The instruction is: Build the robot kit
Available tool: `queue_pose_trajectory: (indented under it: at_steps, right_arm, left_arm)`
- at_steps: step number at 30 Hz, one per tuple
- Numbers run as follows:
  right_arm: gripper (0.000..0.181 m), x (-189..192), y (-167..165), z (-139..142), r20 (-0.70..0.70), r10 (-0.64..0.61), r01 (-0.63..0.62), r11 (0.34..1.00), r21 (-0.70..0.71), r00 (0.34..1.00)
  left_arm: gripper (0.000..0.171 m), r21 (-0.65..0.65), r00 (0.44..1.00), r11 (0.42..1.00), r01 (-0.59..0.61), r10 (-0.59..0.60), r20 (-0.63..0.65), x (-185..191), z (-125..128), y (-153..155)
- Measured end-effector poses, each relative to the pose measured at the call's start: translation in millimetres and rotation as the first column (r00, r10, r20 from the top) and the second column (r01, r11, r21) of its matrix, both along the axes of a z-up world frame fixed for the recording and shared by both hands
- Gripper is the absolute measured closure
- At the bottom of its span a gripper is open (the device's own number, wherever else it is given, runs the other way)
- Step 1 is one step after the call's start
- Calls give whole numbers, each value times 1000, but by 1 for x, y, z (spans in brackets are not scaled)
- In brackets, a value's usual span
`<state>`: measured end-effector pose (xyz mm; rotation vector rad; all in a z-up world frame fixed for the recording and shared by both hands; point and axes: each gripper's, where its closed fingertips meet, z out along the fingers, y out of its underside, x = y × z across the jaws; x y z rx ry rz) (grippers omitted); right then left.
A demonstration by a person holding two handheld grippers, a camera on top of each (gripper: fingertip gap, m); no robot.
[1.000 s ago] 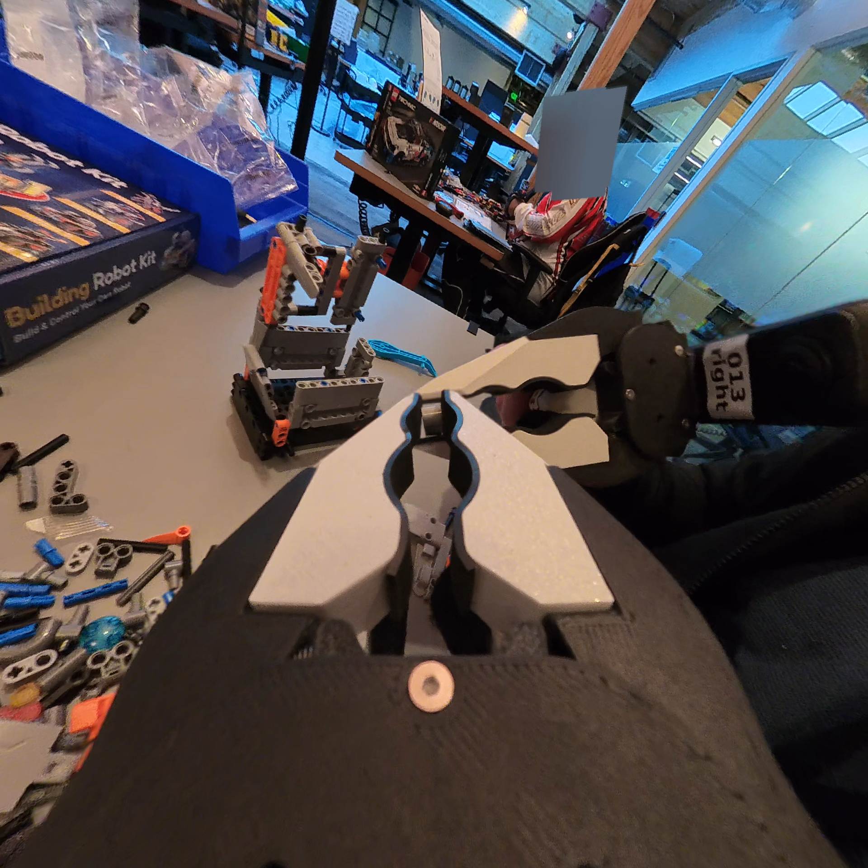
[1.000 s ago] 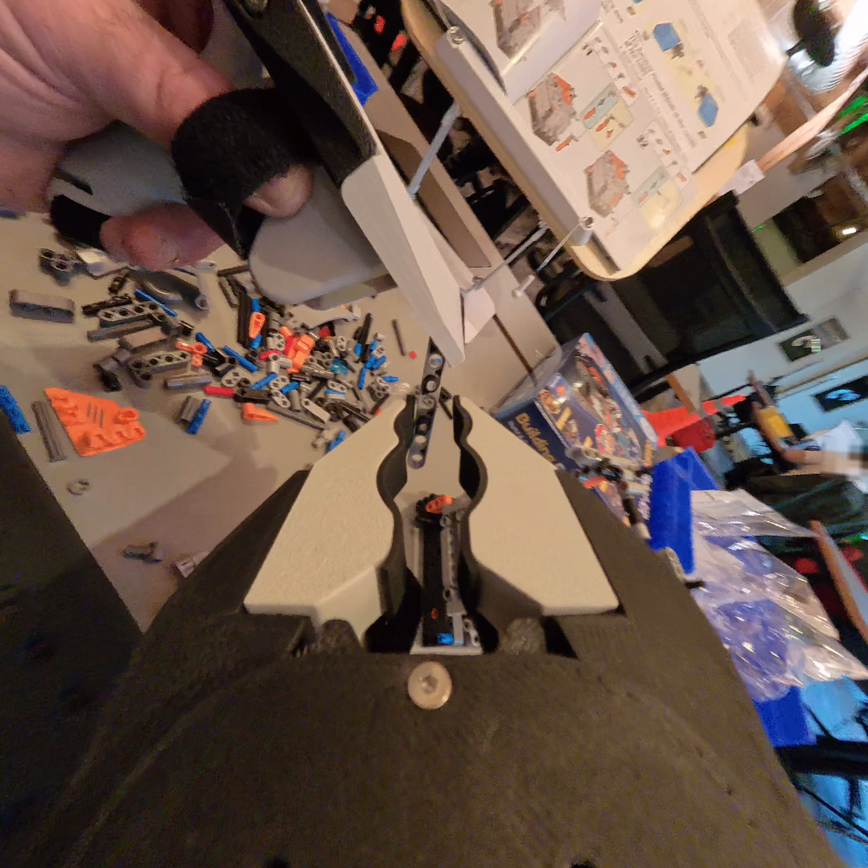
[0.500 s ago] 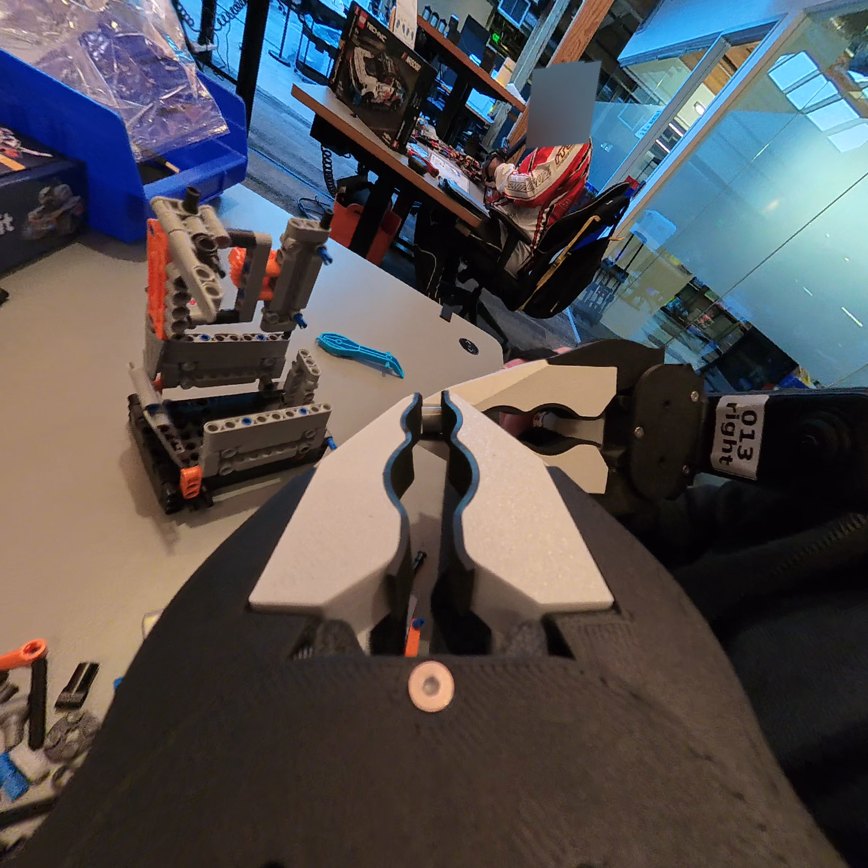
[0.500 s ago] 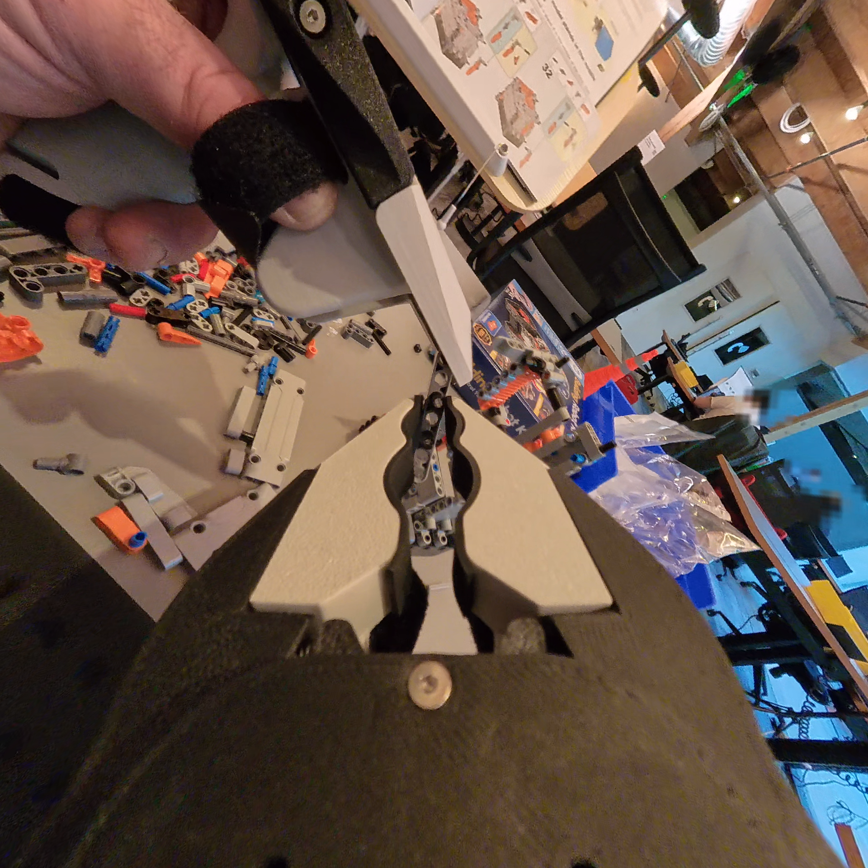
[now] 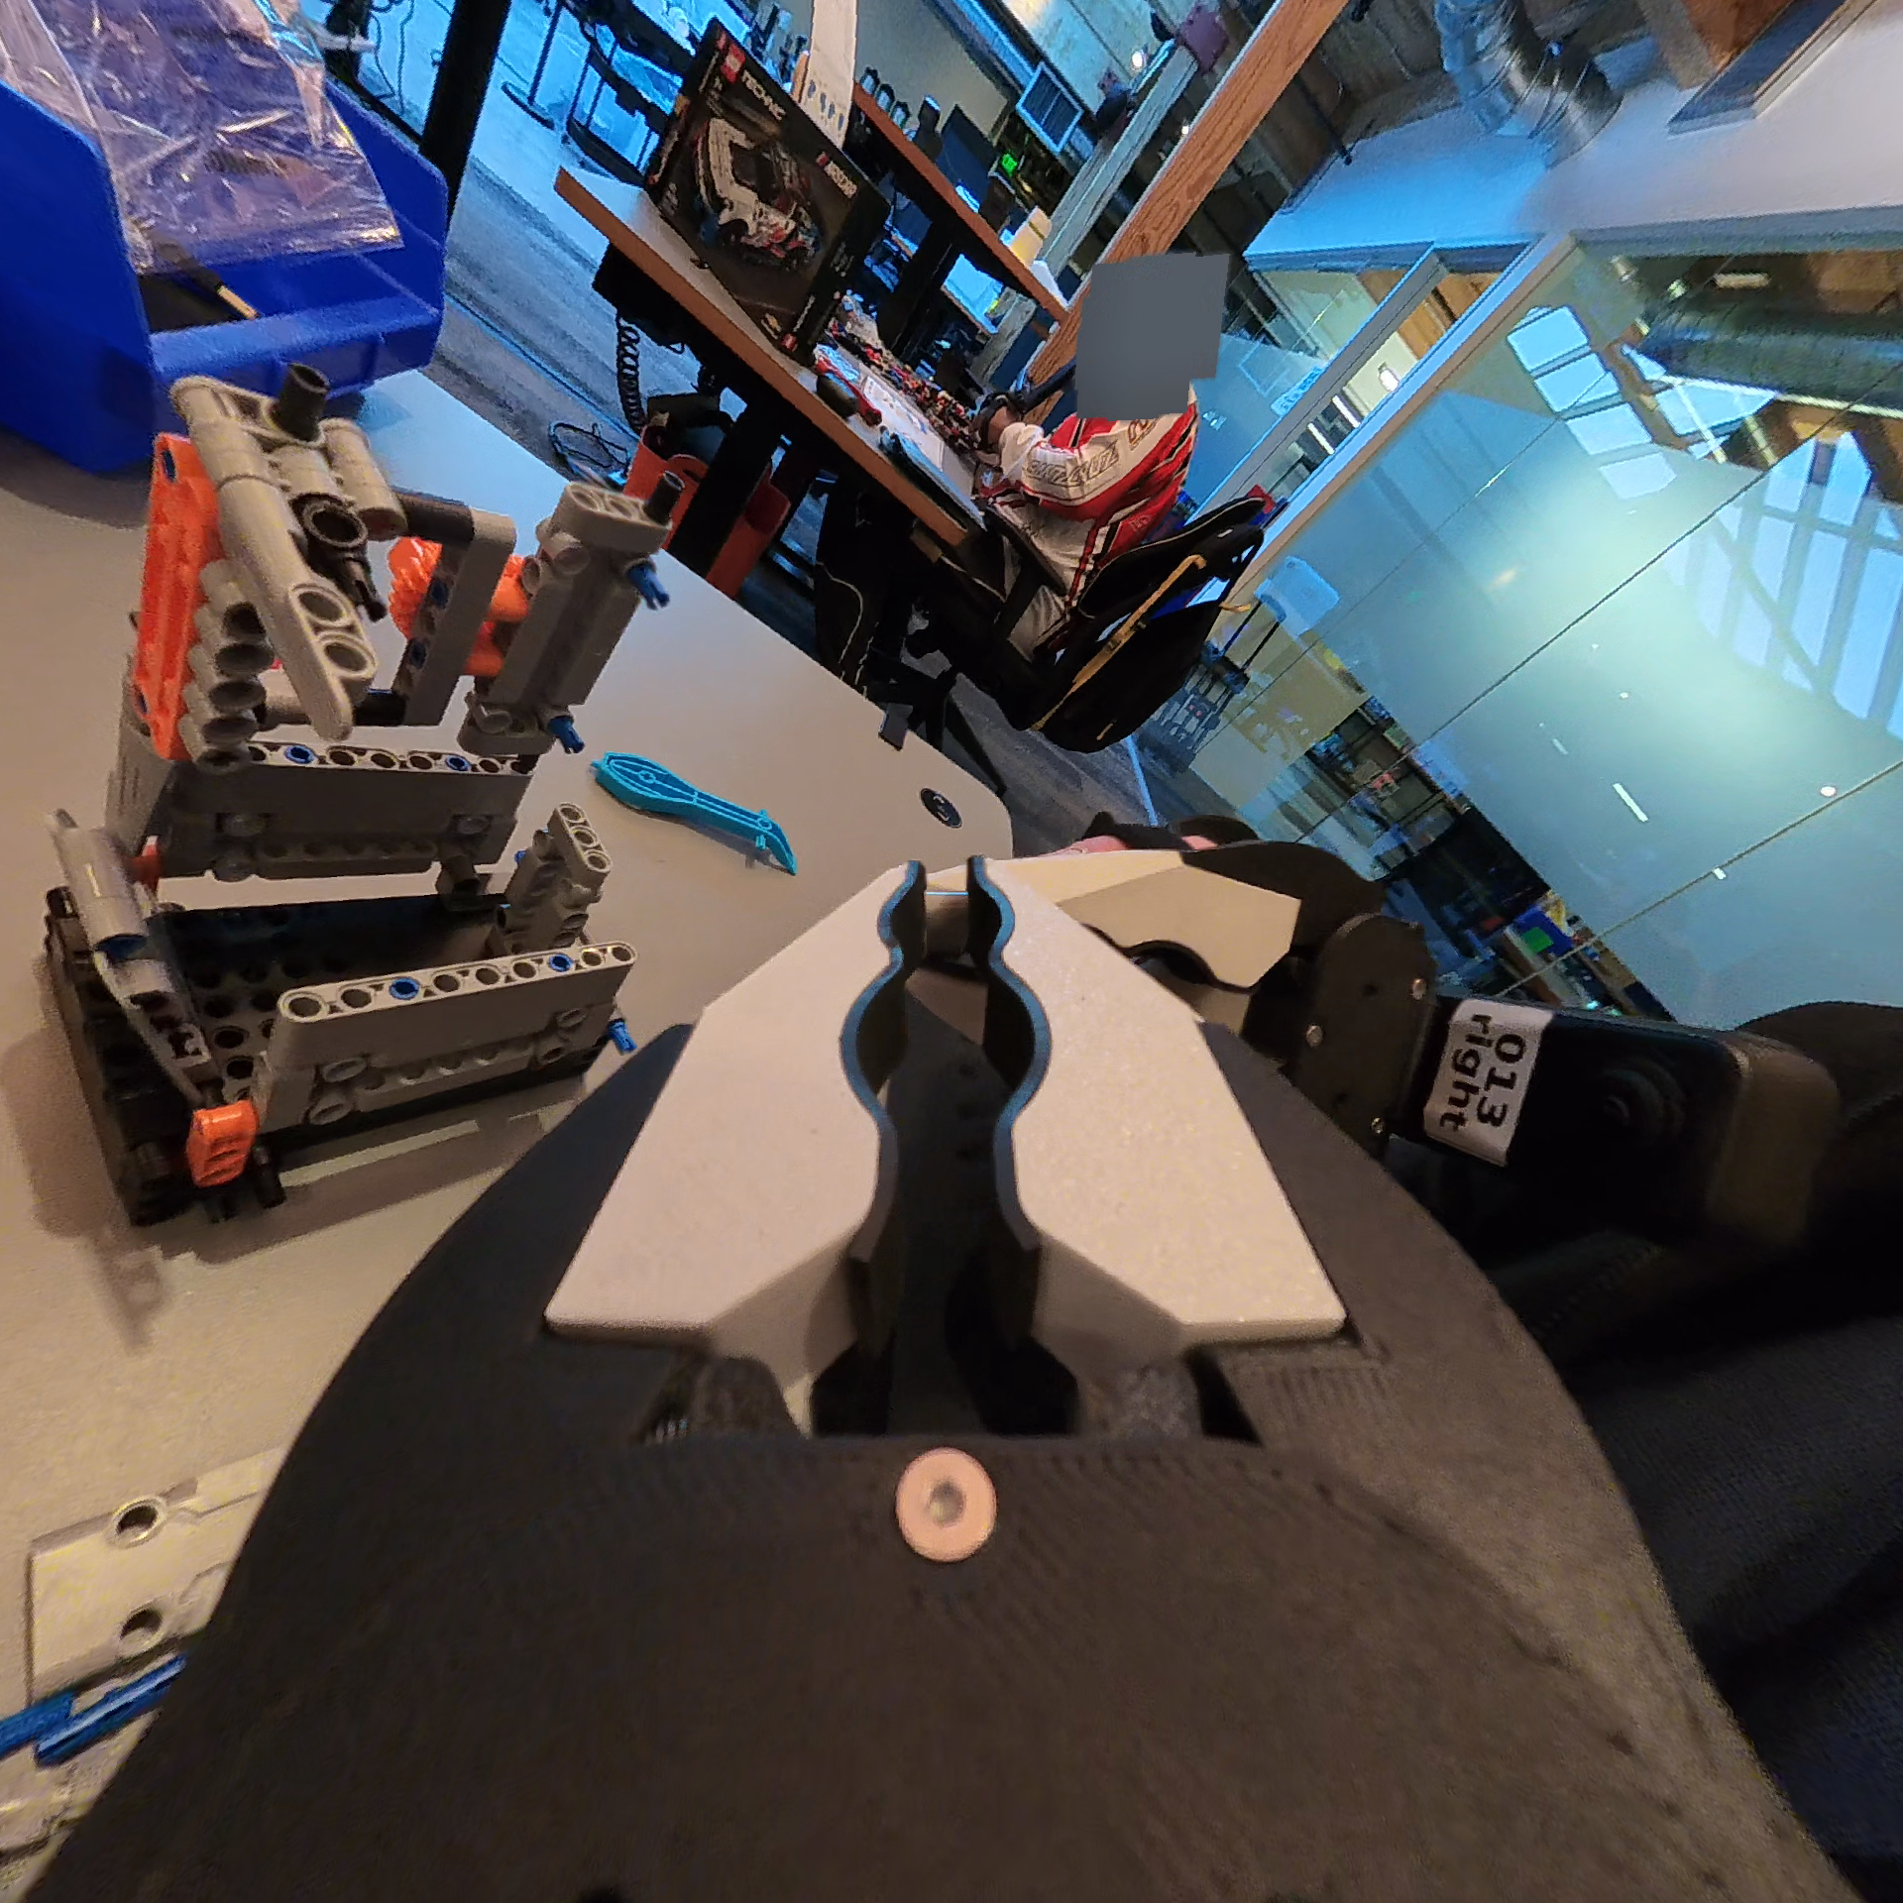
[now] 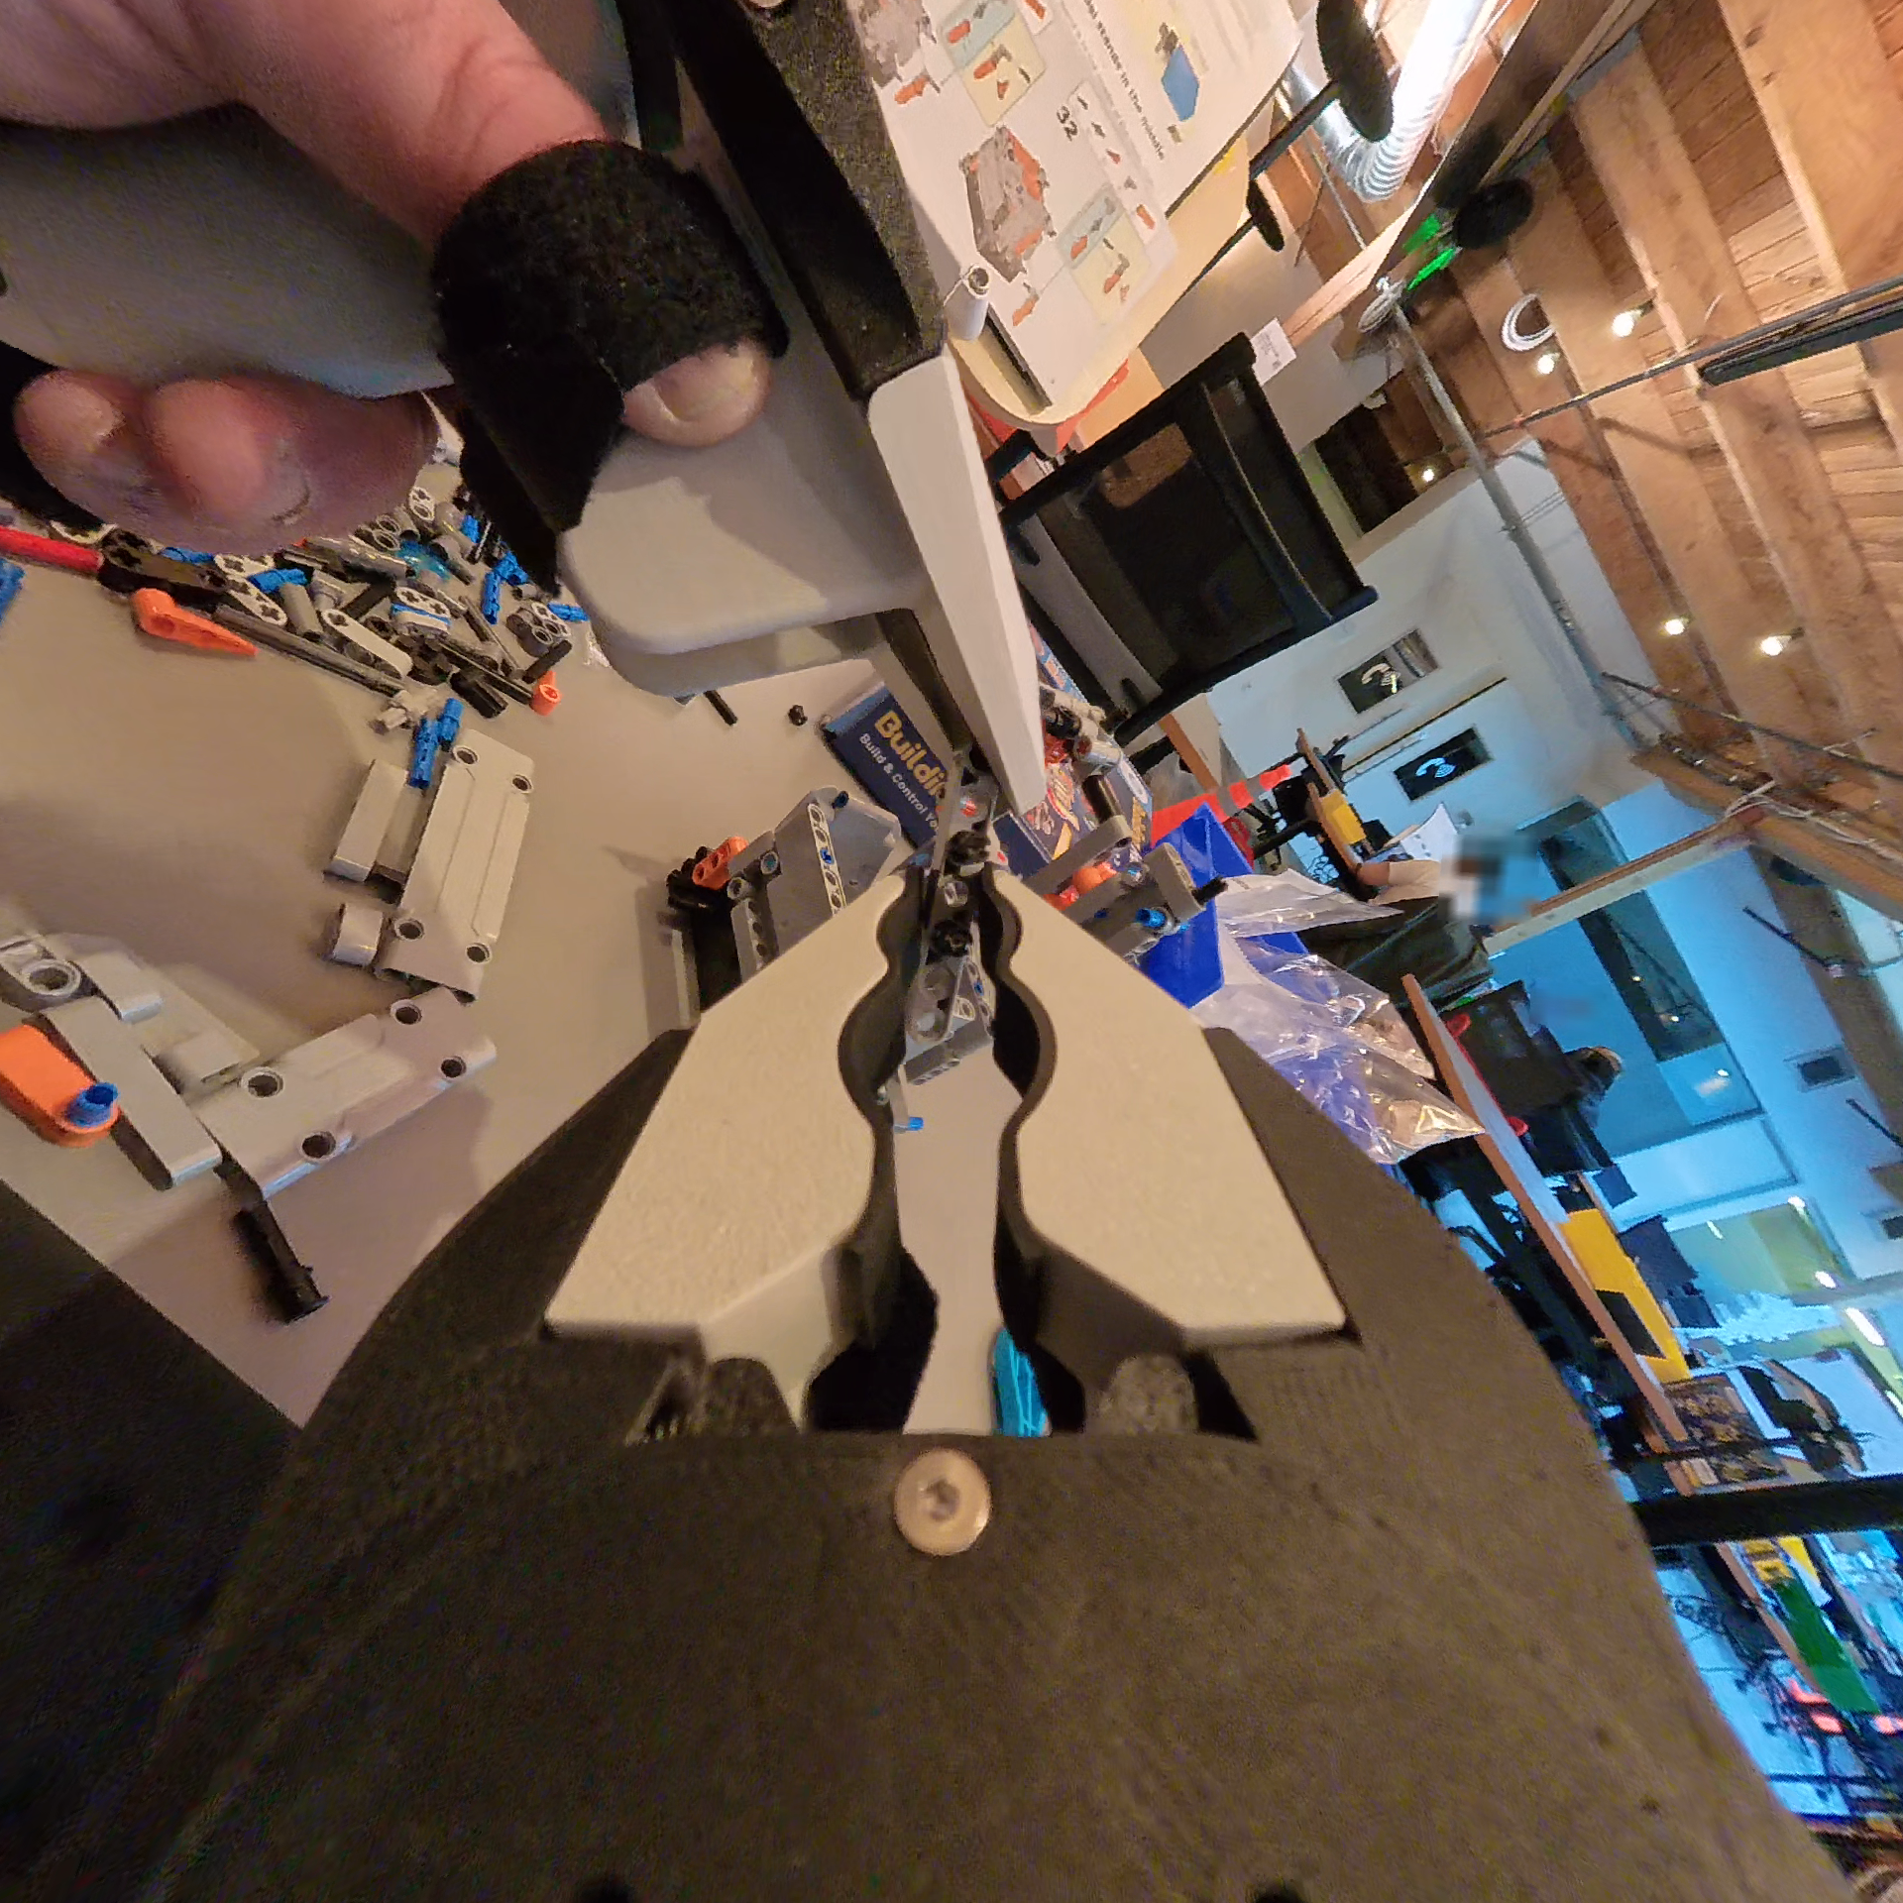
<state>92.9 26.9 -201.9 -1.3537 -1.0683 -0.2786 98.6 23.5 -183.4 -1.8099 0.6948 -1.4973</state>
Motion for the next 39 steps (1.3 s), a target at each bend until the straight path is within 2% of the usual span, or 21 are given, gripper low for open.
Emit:
queue_pose_trajectory:
  at_steps: [3,8,21,29,34,39]
  right_arm:
    - [174,-1,-1,0,7,5,-5,1000,9,1000]
    - [175,-2,-3,-2,-43,38,-40,998,-51,998]
    - [176,-5,-4,-14,-120,89,-110,977,-184,989]
    - [176,-1,-4,-16,-162,102,-134,969,-206,982]
    - [176,4,-1,-19,-209,98,-144,965,-220,973]
    - [176,11,4,-23,-252,82,-147,958,-248,964]
  left_arm:
    - [166,-11,1000,1000,3,-3,12,-1,0,-1]
    - [166,9,1000,1000,16,-16,-11,-3,-3,-4]
    - [166,110,983,993,32,-11,-183,-5,-19,-4]
    - [166,104,982,993,51,-31,-188,-1,-21,-4]
    - [162,150,974,988,47,-13,-224,-1,-21,-1]
    - [155,257,965,966,39,31,-261,-6,-7,7]
